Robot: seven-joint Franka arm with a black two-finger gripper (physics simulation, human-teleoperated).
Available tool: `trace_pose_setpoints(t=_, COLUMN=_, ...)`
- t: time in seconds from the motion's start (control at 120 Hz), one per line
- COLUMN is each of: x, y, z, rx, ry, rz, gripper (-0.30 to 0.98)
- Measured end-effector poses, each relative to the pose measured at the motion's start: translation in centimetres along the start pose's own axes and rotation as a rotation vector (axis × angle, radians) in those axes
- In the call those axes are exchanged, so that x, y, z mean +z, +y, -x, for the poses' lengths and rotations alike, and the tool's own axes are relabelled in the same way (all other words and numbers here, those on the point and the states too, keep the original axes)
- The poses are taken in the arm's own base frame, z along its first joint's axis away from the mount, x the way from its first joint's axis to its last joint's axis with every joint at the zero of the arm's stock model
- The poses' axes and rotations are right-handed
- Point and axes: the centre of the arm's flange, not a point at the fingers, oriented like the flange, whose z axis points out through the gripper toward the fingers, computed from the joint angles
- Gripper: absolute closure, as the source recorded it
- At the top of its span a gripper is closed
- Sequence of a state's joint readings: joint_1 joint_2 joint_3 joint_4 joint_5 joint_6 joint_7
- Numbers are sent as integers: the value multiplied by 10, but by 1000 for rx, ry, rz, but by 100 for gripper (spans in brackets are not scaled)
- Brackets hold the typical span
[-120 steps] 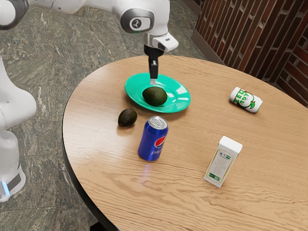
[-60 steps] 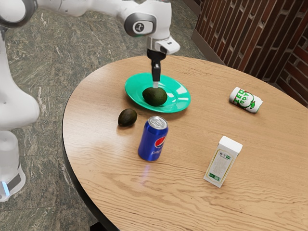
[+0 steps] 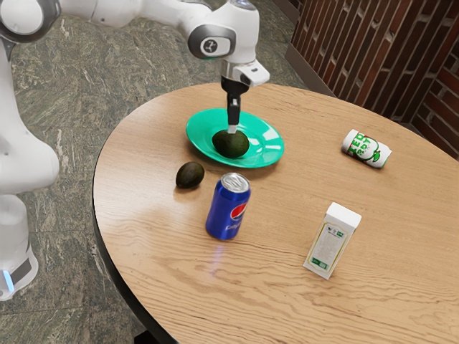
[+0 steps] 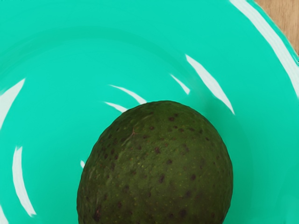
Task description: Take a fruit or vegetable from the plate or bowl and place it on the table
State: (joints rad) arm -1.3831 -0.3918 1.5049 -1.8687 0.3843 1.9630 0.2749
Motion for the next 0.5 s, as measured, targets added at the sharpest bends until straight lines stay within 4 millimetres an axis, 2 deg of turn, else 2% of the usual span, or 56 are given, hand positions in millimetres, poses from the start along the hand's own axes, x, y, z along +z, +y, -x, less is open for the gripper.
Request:
trace_pose_setpoints(t=0.067, x=16, y=-5, z=-3, rx=-2, ry=-10, rz=31, gripper=2)
trace_pose_setpoints(t=0.125, x=23, y=-5, z=-6, rx=0, ry=-14, rz=42, gripper=2)
trace_pose_setpoints(t=0.5, x=34, y=-8, z=-8, rx=-5, ry=-6, rz=54, gripper=2)
